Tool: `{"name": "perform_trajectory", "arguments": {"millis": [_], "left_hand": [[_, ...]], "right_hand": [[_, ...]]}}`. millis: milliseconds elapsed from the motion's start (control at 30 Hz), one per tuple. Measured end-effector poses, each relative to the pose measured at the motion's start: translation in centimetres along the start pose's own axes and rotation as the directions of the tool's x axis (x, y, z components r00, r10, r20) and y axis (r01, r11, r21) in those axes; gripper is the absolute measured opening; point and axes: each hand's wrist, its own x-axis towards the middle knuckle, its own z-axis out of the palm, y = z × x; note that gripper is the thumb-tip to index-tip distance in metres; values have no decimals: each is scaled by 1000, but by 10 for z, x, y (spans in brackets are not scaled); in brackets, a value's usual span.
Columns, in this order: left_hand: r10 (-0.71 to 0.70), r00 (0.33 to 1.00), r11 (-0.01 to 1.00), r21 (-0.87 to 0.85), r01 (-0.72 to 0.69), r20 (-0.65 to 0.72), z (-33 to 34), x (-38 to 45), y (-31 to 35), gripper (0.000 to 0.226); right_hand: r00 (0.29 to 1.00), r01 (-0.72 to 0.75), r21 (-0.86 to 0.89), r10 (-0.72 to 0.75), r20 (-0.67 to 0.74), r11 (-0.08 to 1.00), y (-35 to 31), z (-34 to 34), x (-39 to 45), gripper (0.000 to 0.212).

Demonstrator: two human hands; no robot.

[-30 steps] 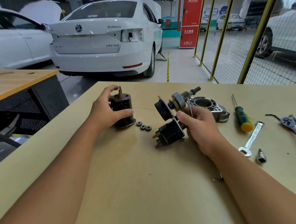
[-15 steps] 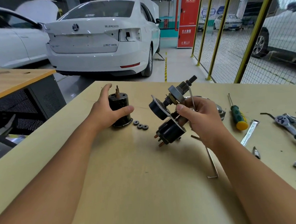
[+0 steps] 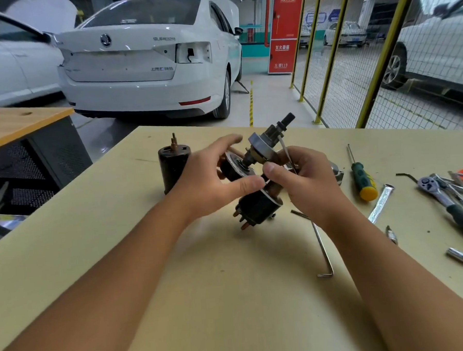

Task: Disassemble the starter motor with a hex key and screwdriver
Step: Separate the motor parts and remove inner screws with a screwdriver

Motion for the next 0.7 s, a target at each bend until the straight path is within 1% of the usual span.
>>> {"name": "perform_trajectory", "arguments": {"millis": [67,167,233,267,433,500,533,567,633,700], "left_hand": [[-22,999,997,-80,24,24,3,-1,-4,96],[-9,1000,976,-217,10,4,5,-1,-6,78],[12,1000,957,-289,-13,-8,12,-1,-6,73],[13,1000,954,-299,-15,-10,14,-1,-5,73],[6,1000,959,-284,0,21,13,-2,-7,72],[27,997,968,-251,-7,78,9,-1,-8,70],[34,994,962,-271,-5,105,8,-1,-7,66],[32,993,945,-327,7,114,8,-2,-7,59],[4,996,892,-450,38,92,9,-2,-6,44],[-14,996,859,-509,57,87,8,-3,-6,37]], "right_hand": [[1000,25,-43,-25,1,999,-3,-1,1,7],[996,86,-116,-88,-15,990,-10,-6,4,4],[989,146,-182,-150,-9,973,-16,-11,6,10],[986,161,-202,-164,4,966,-17,-13,6,11],[989,145,-239,-135,59,960,-15,-11,5,10],[989,140,-243,-124,80,960,-14,-8,5,9],[988,134,-241,-112,101,961,-13,-6,5,9],[987,126,-237,-99,125,963,-13,-4,4,11],[985,112,-239,-76,152,965,-12,-2,3,14],[985,106,-246,-67,162,963,-11,-1,3,15]]}}
